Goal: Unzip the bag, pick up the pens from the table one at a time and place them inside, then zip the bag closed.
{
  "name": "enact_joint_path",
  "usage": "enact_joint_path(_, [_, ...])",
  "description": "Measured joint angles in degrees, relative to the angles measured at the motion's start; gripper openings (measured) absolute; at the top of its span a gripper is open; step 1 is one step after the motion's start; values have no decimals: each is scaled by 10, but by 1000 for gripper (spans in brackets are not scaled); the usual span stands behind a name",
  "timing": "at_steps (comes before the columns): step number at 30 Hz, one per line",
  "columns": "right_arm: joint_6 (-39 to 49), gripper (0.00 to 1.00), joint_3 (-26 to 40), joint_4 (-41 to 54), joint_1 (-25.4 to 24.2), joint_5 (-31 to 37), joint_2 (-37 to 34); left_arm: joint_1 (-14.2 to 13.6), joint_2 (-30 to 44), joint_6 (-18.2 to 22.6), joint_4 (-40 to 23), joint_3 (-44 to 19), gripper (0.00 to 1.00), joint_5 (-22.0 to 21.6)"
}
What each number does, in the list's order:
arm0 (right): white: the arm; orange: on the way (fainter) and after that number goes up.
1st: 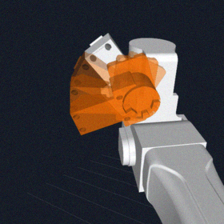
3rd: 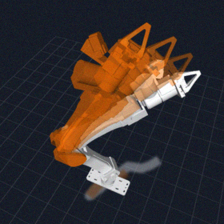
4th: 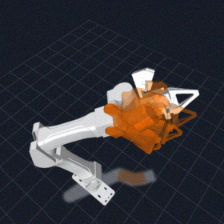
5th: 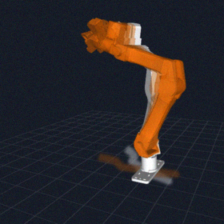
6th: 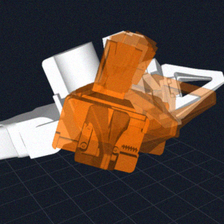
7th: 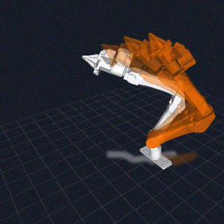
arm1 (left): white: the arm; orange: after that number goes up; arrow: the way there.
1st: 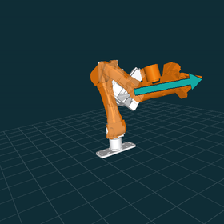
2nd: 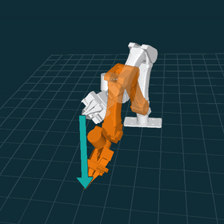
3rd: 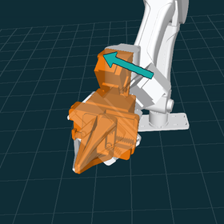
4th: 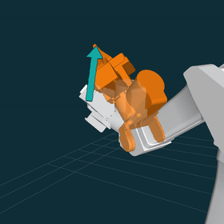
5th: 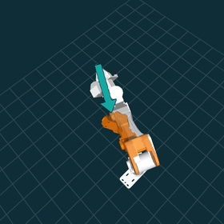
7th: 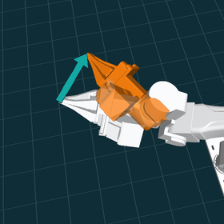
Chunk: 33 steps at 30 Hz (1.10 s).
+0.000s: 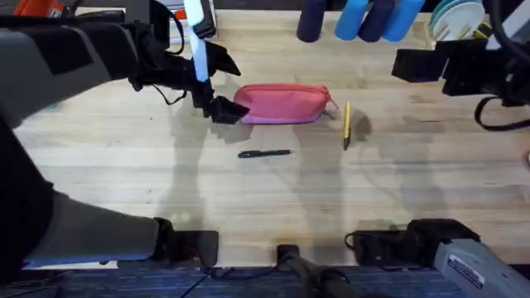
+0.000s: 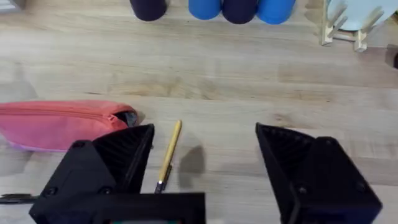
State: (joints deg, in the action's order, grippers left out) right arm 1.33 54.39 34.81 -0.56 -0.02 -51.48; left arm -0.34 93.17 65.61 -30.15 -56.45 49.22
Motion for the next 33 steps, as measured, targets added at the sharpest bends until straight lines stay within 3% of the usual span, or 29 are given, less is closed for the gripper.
enact_joint_path(4, [0,997,0,0,0,0,0,-1,0,0,15,0,863,10])
enact_joint_path(17, [0,997,0,0,0,0,0,-17,6,0,29,0,831,12])
enact_joint_path(19, [0,997,0,0,0,0,0,-17,7,0,28,0,725,8])
enact_joint_path(22, [0,997,0,0,0,0,0,-17,7,0,27,0,416,6])
enact_joint_path(26, [0,997,0,0,0,0,0,-19,7,1,23,0,78,4])
enact_joint_path(33, [-1,998,0,0,0,-10,0,-19,8,1,24,0,45,3])
